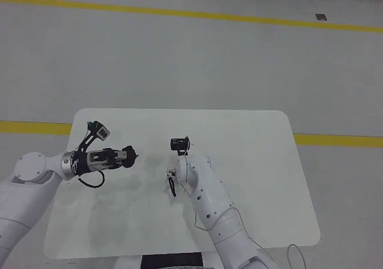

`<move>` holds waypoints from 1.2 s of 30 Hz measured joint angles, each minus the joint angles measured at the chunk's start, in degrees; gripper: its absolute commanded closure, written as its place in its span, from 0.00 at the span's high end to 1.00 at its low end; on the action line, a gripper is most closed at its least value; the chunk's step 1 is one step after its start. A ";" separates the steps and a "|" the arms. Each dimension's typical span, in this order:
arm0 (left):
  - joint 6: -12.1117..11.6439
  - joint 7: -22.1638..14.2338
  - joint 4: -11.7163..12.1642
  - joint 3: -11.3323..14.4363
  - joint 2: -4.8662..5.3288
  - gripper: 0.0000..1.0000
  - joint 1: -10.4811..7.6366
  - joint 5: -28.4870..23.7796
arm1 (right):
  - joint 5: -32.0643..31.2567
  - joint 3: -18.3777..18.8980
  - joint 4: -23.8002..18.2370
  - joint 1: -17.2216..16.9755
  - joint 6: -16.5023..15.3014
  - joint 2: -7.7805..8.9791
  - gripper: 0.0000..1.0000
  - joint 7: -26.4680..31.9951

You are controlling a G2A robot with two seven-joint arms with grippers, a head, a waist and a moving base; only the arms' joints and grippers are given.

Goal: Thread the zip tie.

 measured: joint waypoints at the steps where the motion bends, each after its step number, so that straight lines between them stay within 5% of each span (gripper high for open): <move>1: 0.00 0.00 0.00 0.00 0.00 0.00 0.00 0.00 | 0.00 0.00 0.11 0.03 0.00 0.00 0.13 -0.03; 26: 0.00 0.00 0.00 0.00 0.00 0.00 0.00 0.00 | 0.00 -0.51 1.87 1.00 0.00 0.16 0.18 -0.76; 36: 0.00 0.00 0.00 0.00 0.00 0.00 0.00 0.00 | 0.00 -2.96 1.08 1.28 0.00 1.47 0.19 -1.18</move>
